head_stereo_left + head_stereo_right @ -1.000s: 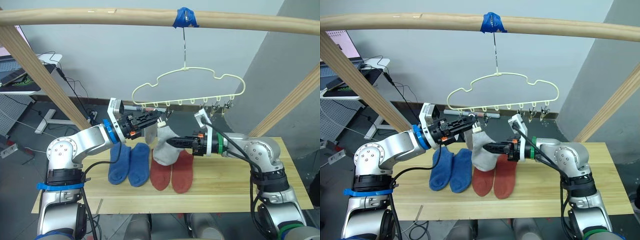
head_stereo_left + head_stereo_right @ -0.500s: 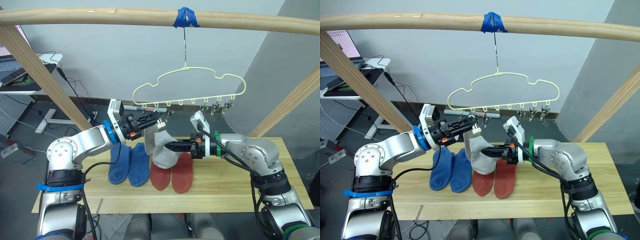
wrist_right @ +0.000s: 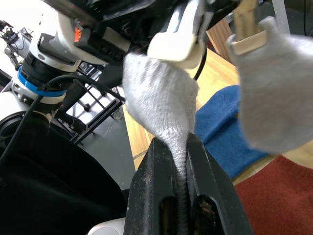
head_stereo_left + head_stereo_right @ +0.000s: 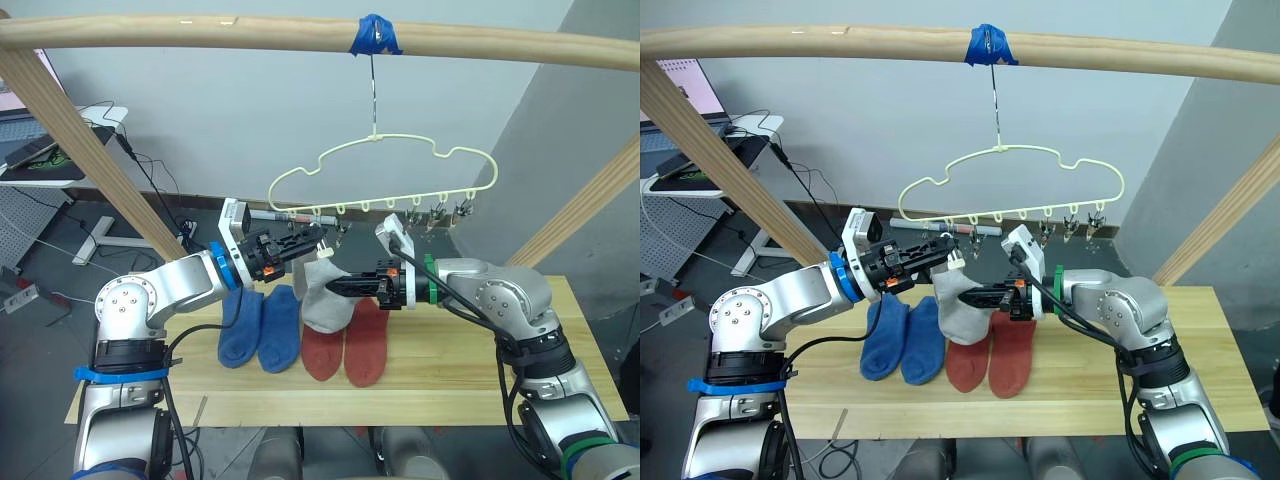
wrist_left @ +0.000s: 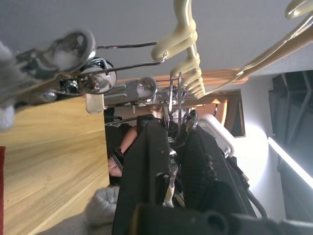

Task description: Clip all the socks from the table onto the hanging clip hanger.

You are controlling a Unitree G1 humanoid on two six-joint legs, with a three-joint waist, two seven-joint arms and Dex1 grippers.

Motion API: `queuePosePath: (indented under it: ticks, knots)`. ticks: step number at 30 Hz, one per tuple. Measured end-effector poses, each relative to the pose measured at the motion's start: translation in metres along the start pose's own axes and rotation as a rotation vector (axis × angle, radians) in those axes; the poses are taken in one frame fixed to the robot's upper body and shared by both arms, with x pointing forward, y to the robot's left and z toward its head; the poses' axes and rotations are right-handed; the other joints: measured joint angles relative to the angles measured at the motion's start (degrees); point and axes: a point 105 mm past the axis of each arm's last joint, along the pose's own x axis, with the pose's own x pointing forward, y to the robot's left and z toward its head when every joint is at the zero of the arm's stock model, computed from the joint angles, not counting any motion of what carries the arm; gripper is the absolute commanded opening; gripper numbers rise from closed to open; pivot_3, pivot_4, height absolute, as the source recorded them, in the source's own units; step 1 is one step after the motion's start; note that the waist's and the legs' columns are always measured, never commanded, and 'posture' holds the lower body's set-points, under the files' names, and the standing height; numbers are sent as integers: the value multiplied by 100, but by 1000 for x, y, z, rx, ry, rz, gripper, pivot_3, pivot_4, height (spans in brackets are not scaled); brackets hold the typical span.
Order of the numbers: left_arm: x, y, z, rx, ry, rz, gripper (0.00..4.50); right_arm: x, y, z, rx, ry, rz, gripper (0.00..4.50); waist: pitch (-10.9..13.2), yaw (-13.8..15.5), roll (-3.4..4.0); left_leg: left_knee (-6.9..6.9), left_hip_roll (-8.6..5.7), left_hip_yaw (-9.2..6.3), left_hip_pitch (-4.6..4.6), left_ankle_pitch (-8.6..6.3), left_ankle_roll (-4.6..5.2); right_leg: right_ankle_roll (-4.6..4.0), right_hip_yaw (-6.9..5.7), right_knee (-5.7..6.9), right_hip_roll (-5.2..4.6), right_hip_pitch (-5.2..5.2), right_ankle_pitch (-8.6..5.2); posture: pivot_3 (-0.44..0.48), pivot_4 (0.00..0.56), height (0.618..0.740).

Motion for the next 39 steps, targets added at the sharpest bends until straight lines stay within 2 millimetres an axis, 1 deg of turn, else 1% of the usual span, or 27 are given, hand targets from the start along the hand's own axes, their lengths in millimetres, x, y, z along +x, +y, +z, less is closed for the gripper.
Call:
queuePosePath:
  ticks: [13, 18, 21, 24, 26, 29, 31, 35, 39]
  knots:
    - [-1, 2, -1, 15, 6, 7, 307, 0, -8, 4, 8, 12, -14, 14, 2, 5, 1, 0, 0, 1, -1, 0, 0, 0, 1, 0, 0, 0, 0, -94, 198, 740]
    - [-1, 3, -1, 33, 5, 18, 307, -6, -10, 5, -11, 14, -19, 14, 4, 6, 2, 0, 0, 1, -1, 0, 0, 0, 1, -2, 0, -1, 0, -94, 200, 740]
    - [-2, 6, 1, 46, -7, 39, 307, -14, -8, 1, -96, 24, -38, 14, 7, 16, 2, -3, 0, 0, -1, 0, 0, 0, -1, -3, 0, -1, -1, -89, 206, 740]
    - [-5, 9, 8, 60, -39, 63, 307, -20, 2, -17, -236, 67, -64, 14, 19, 30, 6, -6, 0, 1, -2, 0, -1, 6, 0, -8, 0, -1, -5, -89, 211, 740]
    - [-6, 10, 10, 69, -51, 73, 307, -21, 6, -23, -310, 81, -81, 14, 31, 18, 7, -6, 0, 6, -2, 0, -1, 6, 4, -8, -1, -2, -5, -91, 212, 740]
    - [-6, 12, 12, 82, -66, 81, 307, -22, 9, -18, -424, 67, -120, 14, 39, 10, 4, -6, 0, 5, 0, 0, -1, 6, 3, -5, -1, -2, -5, -95, 214, 740]
    - [-5, 12, 13, 88, -70, 83, 307, -20, 10, -13, -469, 46, -145, 14, 46, 14, 3, -6, 0, 3, 1, 0, -2, 6, 1, -4, -1, -2, -5, -98, 214, 740]
    - [-4, 11, 12, 90, -72, 68, 307, -16, 10, -8, -483, 2, -177, 14, 58, 18, 2, -6, 0, 3, -1, 0, -1, 6, 2, -6, -1, -2, -5, -100, 214, 740]
    - [-3, 12, 13, 94, -75, 72, 307, -16, 6, -4, -513, -7, -217, 14, 70, 22, -2, -6, 0, 3, -1, 0, -1, 6, 1, -6, -2, -1, -5, -104, 213, 740]
